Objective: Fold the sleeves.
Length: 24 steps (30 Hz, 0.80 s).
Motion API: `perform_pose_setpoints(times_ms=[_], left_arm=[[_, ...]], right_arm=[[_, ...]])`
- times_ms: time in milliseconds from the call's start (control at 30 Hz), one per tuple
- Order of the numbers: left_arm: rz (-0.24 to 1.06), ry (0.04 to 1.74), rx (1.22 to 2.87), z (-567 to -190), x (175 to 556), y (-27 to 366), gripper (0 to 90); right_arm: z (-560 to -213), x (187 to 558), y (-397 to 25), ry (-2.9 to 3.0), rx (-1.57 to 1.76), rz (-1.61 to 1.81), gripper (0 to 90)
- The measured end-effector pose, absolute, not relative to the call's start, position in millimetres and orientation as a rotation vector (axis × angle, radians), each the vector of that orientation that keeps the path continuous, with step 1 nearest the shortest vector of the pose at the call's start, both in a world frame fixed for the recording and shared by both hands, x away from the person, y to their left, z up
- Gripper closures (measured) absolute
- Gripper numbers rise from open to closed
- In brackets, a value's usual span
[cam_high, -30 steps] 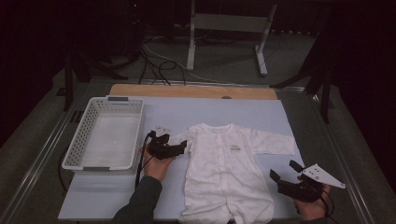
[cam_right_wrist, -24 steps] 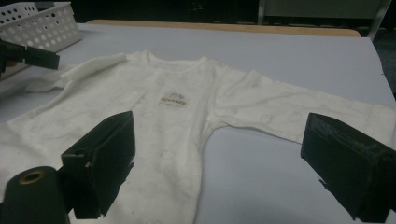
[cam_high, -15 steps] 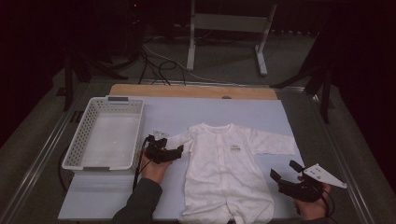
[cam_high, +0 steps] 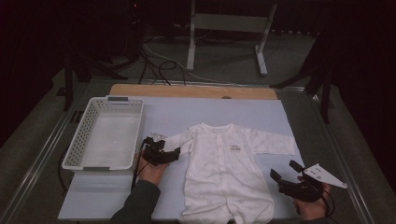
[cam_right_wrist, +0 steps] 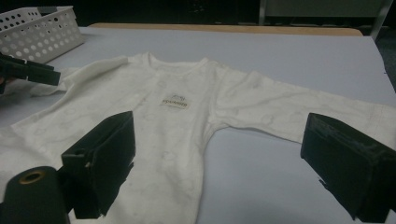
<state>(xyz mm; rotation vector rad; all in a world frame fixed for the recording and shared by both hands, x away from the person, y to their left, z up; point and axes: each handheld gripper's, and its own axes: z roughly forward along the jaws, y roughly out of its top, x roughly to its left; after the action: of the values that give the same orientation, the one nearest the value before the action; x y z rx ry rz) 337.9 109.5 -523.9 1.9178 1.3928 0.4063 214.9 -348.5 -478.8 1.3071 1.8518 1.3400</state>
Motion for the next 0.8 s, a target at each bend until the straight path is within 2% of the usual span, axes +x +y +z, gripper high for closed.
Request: perform_pose_setpoints(times_ms=[367, 400, 533, 633, 733, 800], left_arm=[[0.435, 1.427, 1.925, -524.2, 334.8, 112.7, 25.3], [0.436, 1.429, 1.924, -523.8, 334.5, 113.3, 29.0], [0.443, 1.443, 1.917, -523.1, 334.5, 113.9, 56.2], [0.445, 1.457, 1.909, -523.6, 335.4, 114.3, 72.4], [0.411, 1.443, 1.902, -524.3, 336.4, 114.2, 85.8], [0.4, 1.433, 1.905, -523.5, 336.9, 112.2, 87.2]], right_arm=[[-479.0, 215.1, -348.9, 1.849, 1.305, 1.337, 10.3], [-479.1, 215.3, -348.7, 1.85, 1.304, 1.336, 10.3], [-478.9, 215.0, -347.9, 1.851, 1.308, 1.335, 10.3], [-479.0, 215.1, -347.9, 1.852, 1.307, 1.334, 10.3], [-479.0, 215.0, -347.7, 1.853, 1.306, 1.333, 10.4], [-478.9, 215.0, -347.9, 1.852, 1.307, 1.333, 10.4]])
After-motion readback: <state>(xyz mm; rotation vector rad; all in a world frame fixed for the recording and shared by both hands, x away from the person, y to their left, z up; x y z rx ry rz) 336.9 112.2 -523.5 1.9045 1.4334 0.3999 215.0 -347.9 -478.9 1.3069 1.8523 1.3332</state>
